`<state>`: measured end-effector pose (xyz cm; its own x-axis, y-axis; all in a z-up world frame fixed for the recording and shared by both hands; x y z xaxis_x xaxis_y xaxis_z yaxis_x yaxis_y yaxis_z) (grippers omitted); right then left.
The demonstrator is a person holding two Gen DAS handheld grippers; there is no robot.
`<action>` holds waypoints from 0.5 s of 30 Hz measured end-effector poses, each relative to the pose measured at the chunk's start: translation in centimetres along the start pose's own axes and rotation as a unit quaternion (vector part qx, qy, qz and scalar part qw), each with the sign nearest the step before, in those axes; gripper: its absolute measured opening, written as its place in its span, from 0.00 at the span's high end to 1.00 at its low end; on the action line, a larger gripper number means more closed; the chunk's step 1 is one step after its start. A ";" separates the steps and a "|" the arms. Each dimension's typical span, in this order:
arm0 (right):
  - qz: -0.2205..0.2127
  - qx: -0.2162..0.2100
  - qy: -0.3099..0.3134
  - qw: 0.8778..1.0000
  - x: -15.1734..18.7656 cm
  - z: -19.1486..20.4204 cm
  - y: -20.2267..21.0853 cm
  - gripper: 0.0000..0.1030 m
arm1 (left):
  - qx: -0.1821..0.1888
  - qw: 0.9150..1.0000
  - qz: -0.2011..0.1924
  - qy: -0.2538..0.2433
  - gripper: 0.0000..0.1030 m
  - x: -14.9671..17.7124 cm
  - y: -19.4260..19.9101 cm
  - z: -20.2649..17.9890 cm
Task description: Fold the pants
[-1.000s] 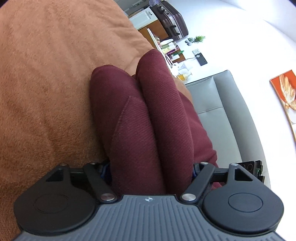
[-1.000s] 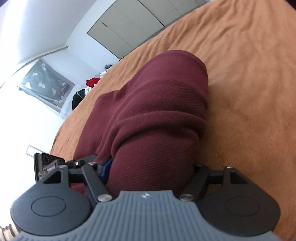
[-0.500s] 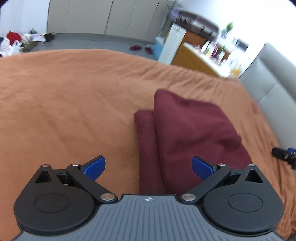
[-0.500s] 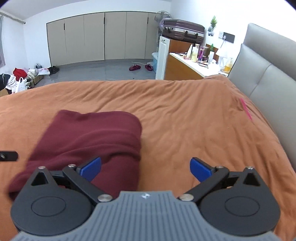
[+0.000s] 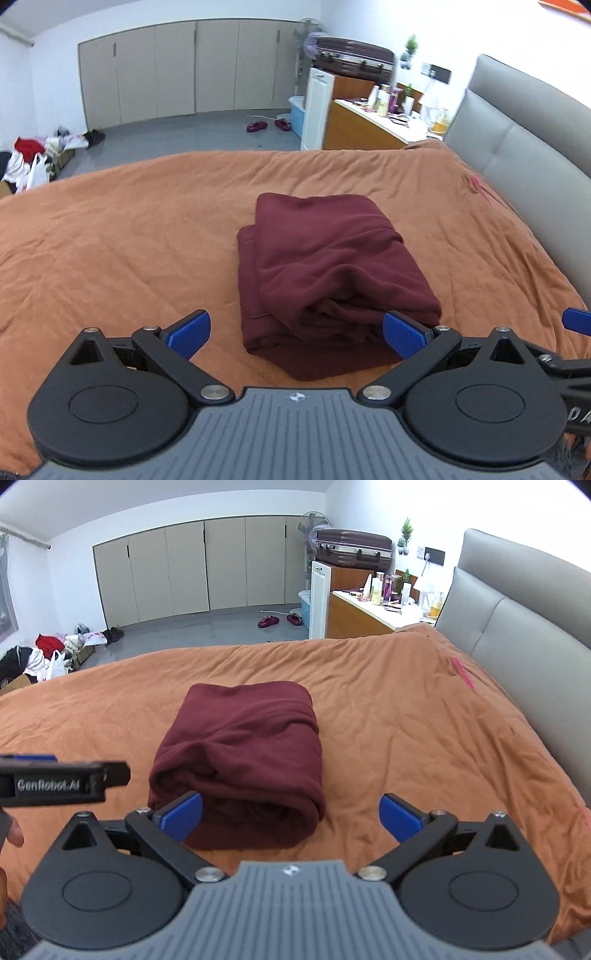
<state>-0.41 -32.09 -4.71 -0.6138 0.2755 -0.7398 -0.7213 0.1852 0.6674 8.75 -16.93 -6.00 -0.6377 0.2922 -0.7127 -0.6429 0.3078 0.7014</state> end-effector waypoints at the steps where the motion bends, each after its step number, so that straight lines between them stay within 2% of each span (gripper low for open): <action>1: 0.001 0.001 0.002 1.000 0.4 0.0 0.4 0.05 | 0.004 1.000 0.000 0.000 0.00 -0.3 -0.1 -0.7; 5: 0.002 0.000 0.006 1.000 0.9 0.0 1.2 0.05 | 0.018 1.000 0.001 0.002 0.00 -0.1 0.2 -1.7; 15: -0.001 -0.003 0.009 1.000 0.8 0.5 1.6 0.05 | 0.018 1.000 -0.004 0.002 0.00 -0.4 1.0 -2.3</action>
<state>-1.90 -31.05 -4.21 -0.6176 0.2571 -0.7433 -0.7253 0.1794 0.6647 7.40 -18.84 -5.01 -0.6344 0.2850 -0.7186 -0.6325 0.3431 0.6944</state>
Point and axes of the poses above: each gripper's, at about its wrist camera, not at the fingertips, and y roughly against the way its jaws point, z to its left, x to its underside, the point moved 6 cm from there along -y, roughly the way its jaws point, and after that the axes turned 7 degrees about -y, right-handed, at the moved point
